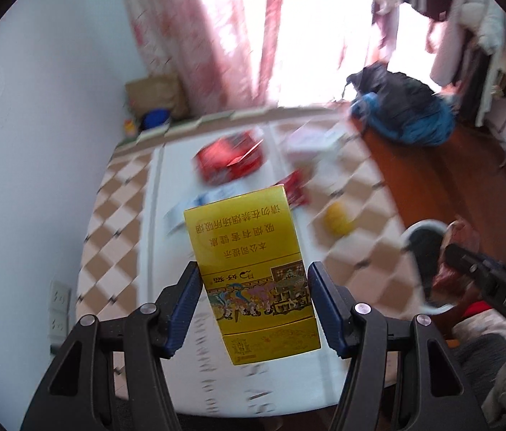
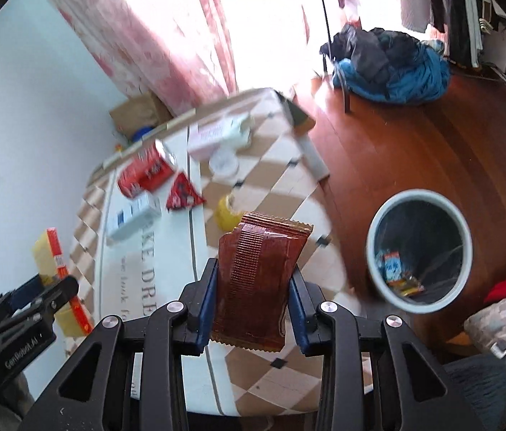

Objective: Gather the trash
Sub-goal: 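Lift the yellow box and brown wrapper and carry them over the bin, then open both tools to drop the box and wrapper into the bin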

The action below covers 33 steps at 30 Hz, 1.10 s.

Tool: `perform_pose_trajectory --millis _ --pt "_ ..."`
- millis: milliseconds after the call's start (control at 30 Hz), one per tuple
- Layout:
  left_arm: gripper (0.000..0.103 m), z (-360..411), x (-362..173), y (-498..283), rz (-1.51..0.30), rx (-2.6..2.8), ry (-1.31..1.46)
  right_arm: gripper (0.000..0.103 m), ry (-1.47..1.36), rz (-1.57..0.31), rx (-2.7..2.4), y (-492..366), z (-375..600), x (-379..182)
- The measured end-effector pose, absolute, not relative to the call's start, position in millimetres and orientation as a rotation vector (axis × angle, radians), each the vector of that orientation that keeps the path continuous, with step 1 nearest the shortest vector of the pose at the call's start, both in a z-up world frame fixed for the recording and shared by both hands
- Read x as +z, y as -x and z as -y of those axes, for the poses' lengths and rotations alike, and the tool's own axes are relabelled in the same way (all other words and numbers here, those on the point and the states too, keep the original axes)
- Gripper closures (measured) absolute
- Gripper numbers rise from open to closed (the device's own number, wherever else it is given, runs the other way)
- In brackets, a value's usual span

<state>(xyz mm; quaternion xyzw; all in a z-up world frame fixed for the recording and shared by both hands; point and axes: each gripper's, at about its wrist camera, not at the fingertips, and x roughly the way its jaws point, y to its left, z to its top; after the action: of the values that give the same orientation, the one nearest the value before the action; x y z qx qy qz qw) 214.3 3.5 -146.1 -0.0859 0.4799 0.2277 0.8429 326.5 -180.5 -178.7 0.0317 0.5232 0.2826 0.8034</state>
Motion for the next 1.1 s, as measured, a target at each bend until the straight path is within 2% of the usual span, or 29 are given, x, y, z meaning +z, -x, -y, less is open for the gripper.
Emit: perform_pose_trajectory --millis 167,367,500,667,833,900,967,1033,1067,1100 --pt "0.046 54 -121 -268 -0.966 0.330 0.161 0.066 -0.140 -1.093 0.558 -352 249 -156" --pt "0.046 139 -147 -358 -1.021 0.126 0.130 0.066 -0.161 -1.116 0.442 -399 341 -168" --pt "0.046 178 -195 -420 -1.142 0.027 0.134 0.066 -0.161 -1.193 0.364 -439 390 -209" --pt "0.046 204 -267 -486 -1.326 -0.032 0.173 0.066 -0.196 -1.342 0.313 -488 427 -287" --pt "0.045 214 -321 -516 -1.459 -0.024 0.199 0.066 -0.222 -1.468 0.305 -524 436 -359" --pt "0.042 213 -339 -518 -1.503 0.005 0.213 0.065 -0.226 -1.495 0.311 -532 433 -381" --pt "0.027 209 -351 -516 -1.528 0.030 0.238 0.064 -0.231 -1.515 0.301 -542 430 -400" --pt "0.011 203 -362 -510 -1.548 0.078 0.254 0.058 -0.228 -1.527 0.289 -551 426 -413" --pt "0.009 202 -364 -507 -1.551 0.098 0.252 0.052 -0.224 -1.528 0.278 -555 426 -419" --pt "0.009 199 -367 -500 -1.555 0.117 0.260 0.042 -0.222 -1.530 0.268 -559 424 -425"
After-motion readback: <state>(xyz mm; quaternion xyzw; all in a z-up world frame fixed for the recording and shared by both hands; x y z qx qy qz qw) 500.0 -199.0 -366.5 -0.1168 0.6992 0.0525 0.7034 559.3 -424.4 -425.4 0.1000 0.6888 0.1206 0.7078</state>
